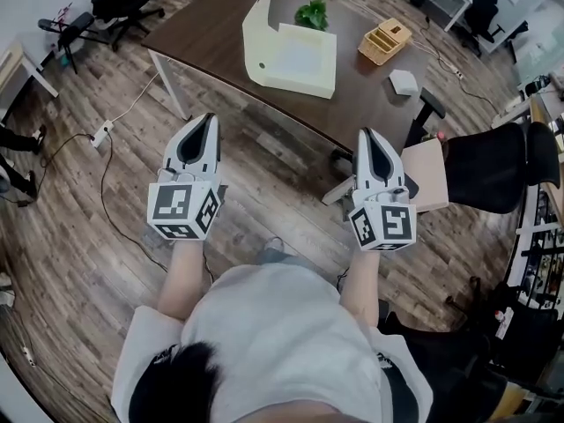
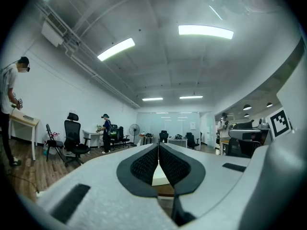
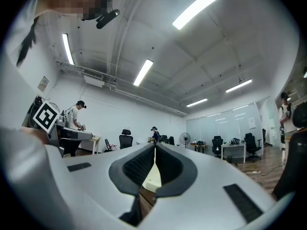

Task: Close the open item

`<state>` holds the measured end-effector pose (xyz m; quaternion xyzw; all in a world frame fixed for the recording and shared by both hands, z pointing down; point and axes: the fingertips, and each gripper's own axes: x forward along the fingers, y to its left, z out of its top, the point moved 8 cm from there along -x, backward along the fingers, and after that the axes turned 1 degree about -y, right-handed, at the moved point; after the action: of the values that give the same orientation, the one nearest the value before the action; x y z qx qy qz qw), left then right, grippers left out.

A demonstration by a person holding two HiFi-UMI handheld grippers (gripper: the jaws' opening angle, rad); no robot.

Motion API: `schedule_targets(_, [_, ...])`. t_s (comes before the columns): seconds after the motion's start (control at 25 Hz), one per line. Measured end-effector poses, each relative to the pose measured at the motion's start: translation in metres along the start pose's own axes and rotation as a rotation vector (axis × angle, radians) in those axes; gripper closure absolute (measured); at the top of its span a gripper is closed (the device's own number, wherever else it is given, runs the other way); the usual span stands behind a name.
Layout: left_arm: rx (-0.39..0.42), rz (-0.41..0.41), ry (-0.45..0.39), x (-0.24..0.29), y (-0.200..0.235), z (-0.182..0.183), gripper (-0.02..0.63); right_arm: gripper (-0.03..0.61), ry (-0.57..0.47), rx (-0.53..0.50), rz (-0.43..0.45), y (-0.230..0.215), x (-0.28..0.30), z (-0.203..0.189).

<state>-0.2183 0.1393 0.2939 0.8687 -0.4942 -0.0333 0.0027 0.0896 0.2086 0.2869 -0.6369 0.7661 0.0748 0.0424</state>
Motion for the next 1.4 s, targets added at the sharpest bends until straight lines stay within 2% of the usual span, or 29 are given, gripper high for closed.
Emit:
schedule_targets(0.32, [0.005, 0.015, -0.011, 0.057, -0.004, -0.003, 0.603, 0.565, 0.009, -0.001, 0.037, -0.036, 0.043, -0.013])
schedule_targets(0.68, [-0.004, 0.006, 0.035, 0.101, 0.002, -0.017, 0.603, 0.565, 0.047, 0.03, 0.037, -0.059, 0.077, -0.033])
schedule_targets(0.92, [-0.008, -0.013, 0.049, 0.147, 0.024, -0.027, 0.603, 0.565, 0.056, 0.035, 0.006, -0.073, 0.12, -0.048])
schedule_targets(1.4, [-0.016, -0.066, 0.041, 0.268, 0.094, -0.025, 0.603, 0.565, 0.053, 0.024, -0.055, -0.092, 0.239, -0.063])
